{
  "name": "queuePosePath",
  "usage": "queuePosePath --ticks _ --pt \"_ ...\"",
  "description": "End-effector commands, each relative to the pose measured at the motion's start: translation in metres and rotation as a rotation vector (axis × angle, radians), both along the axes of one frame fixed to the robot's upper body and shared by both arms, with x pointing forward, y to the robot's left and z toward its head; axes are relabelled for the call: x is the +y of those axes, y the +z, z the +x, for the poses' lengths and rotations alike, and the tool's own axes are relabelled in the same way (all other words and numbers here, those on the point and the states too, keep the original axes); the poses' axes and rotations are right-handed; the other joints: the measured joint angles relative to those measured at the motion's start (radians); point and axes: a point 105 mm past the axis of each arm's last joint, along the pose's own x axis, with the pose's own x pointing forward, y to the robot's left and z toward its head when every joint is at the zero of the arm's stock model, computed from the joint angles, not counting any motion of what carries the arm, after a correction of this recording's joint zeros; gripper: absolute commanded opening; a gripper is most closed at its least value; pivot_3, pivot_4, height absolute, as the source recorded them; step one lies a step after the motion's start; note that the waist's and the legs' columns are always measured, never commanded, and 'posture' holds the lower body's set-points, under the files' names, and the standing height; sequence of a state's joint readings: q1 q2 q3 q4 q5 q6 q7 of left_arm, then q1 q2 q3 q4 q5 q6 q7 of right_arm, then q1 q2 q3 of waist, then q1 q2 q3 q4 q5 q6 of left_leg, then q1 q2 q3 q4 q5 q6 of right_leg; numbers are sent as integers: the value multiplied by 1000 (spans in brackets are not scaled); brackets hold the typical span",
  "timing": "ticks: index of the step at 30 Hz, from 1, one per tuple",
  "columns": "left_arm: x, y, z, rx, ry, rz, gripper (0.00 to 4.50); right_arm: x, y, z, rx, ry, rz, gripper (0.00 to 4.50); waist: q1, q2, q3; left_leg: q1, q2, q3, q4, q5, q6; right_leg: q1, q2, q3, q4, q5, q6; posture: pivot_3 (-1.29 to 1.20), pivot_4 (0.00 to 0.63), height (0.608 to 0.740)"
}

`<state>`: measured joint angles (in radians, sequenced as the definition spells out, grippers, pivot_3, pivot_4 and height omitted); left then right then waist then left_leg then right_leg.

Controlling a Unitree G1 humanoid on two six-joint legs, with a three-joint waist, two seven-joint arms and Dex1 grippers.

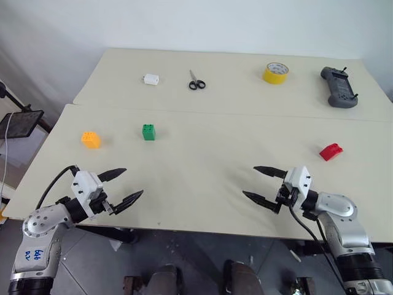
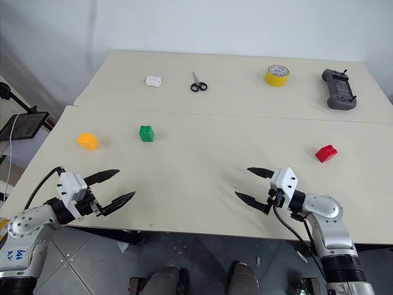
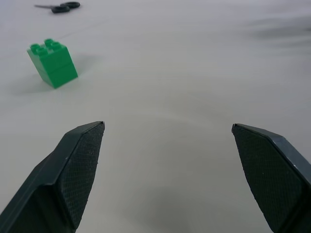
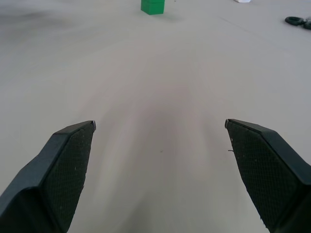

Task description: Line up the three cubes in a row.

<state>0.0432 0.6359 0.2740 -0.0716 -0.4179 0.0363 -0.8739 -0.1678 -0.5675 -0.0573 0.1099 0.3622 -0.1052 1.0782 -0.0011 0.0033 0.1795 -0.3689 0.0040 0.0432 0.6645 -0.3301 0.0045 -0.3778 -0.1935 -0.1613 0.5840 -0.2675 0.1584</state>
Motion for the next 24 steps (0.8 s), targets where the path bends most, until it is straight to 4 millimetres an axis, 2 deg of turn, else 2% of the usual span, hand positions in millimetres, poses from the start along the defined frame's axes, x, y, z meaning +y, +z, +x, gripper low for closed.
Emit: queuePosePath --ticks 1,4,7,10,11,13,15,19,21,24 --pt "-1 6 -2 -1 -14 18 4480 7 8 -6 -31 30 4 4500 0 0 0 0 0 0 0 0 0 0 0 0 0 0 0 0 150 740" --pt "-18 33 -2 -150 -94 -107 4480 1 17 -5 -63 -38 43 4500 6 0 0 0 0 0 0 0 0 0 0 0 0 0 0 0 150 740" --pt "-54 38 -6 -104 -253 -143 4480 -24 42 2 -124 -198 130 4500 9 0 1 -1 0 -1 1 0 0 0 0 0 0 0 0 0 150 740" --pt "-93 48 -6 -79 -409 -205 4480 -76 56 -2 -184 -454 187 4500 29 0 1 -1 -1 0 2 0 0 1 0 0 0 0 0 0 150 740" --pt "-99 49 -7 -74 -439 -201 4480 -86 58 -5 -191 -506 201 4500 32 0 1 -1 -1 -1 2 0 0 1 0 0 0 0 0 0 150 740" --pt "-114 47 -3 -60 -494 -188 4480 -132 60 -17 -227 -717 251 4500 31 0 1 0 -1 -1 2 0 0 1 0 0 0 0 0 0 150 740" --pt "-122 43 -1 -49 -526 -169 4480 -162 58 -30 -254 -864 268 4500 29 0 1 -1 -1 0 1 0 0 1 0 0 -1 0 0 0 150 740" --pt "-124 36 11 -79 -522 -110 4480 -206 34 -47 -195 -1092 214 4500 15 1 1 2 1 4 1 0 0 1 2 3 -1 0 0 0 150 740" --pt "-124 36 13 -81 -521 -118 4480 -213 28 -45 -162 -1111 187 4500 3 1 1 2 2 5 1 0 0 1 3 4 -1 0 -1 0 150 740" --pt "-125 33 6 -21 -569 -136 4480 -210 29 -27 -121 -1047 164 4500 -9 3 1 2 4 6 1 0 0 1 4 5 -1 0 -1 0 150 740"
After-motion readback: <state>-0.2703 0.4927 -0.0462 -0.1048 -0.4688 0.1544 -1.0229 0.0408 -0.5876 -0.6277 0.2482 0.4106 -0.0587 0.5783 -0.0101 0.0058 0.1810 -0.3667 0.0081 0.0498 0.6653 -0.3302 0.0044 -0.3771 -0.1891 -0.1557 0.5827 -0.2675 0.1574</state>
